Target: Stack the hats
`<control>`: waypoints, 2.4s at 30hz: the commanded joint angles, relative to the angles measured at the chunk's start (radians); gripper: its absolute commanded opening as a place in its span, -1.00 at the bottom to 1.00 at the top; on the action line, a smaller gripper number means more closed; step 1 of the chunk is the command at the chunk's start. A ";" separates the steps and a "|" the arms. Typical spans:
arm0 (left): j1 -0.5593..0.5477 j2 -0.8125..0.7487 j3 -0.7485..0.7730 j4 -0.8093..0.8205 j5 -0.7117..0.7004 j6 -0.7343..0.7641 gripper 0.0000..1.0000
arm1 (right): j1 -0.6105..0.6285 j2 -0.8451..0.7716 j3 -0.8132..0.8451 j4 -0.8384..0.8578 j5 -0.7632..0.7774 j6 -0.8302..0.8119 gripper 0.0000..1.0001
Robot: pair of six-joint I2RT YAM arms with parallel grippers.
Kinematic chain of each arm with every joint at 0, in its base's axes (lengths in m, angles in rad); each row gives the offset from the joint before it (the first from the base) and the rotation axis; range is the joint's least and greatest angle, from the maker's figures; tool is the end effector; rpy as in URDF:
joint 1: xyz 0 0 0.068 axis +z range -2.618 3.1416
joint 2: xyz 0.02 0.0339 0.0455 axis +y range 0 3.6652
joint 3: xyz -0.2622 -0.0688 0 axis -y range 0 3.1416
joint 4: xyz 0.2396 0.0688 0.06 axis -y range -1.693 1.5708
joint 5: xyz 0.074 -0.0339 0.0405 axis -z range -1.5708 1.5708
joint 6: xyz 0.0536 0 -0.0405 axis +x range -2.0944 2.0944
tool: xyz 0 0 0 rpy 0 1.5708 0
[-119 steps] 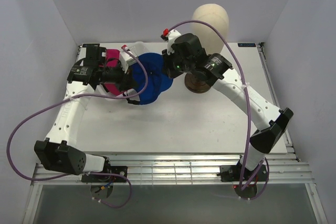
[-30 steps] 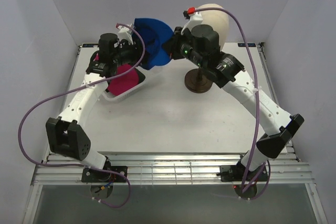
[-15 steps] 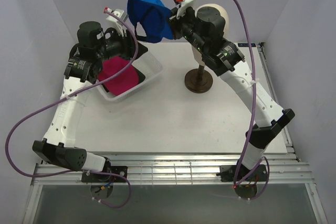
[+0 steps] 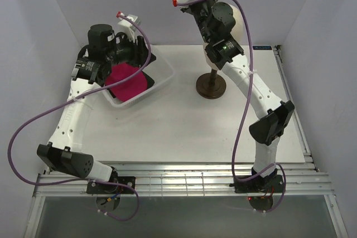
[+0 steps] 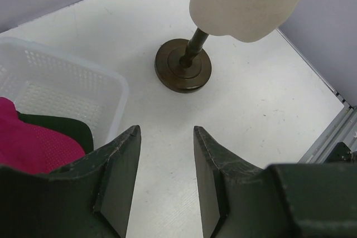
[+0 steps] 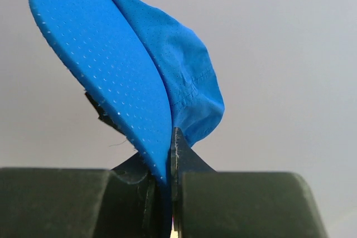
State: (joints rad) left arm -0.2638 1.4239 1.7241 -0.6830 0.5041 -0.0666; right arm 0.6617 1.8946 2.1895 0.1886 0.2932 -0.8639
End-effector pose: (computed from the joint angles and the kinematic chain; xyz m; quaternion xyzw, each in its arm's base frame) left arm 0.2876 -0.1045 0.4559 0.2179 0.7849 -0.2930 0.5006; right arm 0.3458 0.2497 0.5474 -0.2632 0.4563 -0.1606 0.8347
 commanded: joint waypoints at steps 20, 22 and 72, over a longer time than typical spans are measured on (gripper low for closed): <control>0.001 0.041 -0.001 0.007 0.031 0.002 0.07 | -0.146 -0.371 -0.445 -0.094 -0.037 -0.406 -0.85; 0.001 0.038 -0.004 0.010 0.037 0.001 0.07 | -0.143 -0.393 -0.471 -0.127 -0.057 -0.405 -0.85; 0.001 0.027 -0.123 0.068 0.070 -0.019 0.08 | 0.061 -0.658 -1.033 0.014 0.328 -0.380 0.24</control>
State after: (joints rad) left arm -0.2638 1.4864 1.6096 -0.6392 0.5484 -0.0795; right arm 0.7124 1.2556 1.1469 0.1993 0.5953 -1.2747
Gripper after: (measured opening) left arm 0.540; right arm 0.603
